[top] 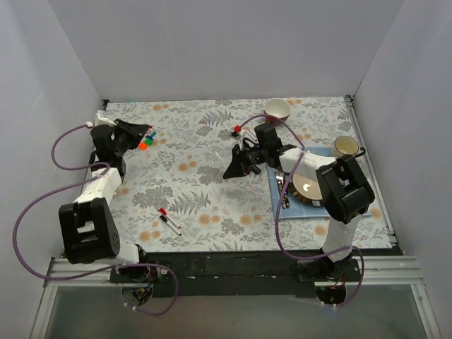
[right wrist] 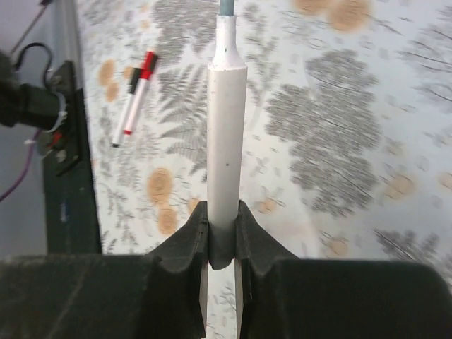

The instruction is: Open the pen caps

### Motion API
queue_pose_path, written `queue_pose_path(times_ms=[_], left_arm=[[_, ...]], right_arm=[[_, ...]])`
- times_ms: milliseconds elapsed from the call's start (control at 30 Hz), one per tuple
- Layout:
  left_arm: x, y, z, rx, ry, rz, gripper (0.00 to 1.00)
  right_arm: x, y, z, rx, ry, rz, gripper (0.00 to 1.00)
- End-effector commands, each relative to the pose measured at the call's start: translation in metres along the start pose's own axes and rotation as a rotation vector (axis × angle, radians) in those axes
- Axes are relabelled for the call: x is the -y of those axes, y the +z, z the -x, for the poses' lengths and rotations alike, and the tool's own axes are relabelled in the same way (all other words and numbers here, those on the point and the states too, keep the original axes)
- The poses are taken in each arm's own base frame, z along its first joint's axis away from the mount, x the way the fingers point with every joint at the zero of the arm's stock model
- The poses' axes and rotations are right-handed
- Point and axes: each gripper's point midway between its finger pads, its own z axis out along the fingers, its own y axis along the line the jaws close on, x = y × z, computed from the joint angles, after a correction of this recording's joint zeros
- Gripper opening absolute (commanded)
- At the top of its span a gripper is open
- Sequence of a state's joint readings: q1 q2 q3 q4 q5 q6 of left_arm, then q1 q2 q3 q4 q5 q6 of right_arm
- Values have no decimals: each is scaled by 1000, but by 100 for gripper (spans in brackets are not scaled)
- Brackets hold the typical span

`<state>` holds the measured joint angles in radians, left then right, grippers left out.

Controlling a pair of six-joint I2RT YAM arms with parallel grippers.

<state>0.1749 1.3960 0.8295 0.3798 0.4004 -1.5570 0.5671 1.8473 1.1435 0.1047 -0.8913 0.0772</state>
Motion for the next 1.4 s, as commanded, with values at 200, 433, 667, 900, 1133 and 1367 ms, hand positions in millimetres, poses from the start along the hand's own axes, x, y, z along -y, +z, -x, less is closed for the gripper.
queue_pose_path(times_ms=[200,433,667,900,1133,1367], left_arm=[[-164,11,-30,-116,-156,615,0],[-204,26,-41,-184,-170,733,7],[-199,32,-29,-163,-152,721,40],[-149,16,-6,-121,-51,577,62],[-78,-30,-7,-79,-5,333,98],[-52,-66,-28,-151,-79,160,98]], right_arm=[[52,-40,7,-20,-62,-229,1],[65,-44,6,-44,-67,-289,1],[82,-47,1,-80,-71,-360,6],[113,-73,4,-121,-114,-506,9],[147,-103,-5,-204,-126,-629,17],[161,-107,-18,-249,-98,-648,28]])
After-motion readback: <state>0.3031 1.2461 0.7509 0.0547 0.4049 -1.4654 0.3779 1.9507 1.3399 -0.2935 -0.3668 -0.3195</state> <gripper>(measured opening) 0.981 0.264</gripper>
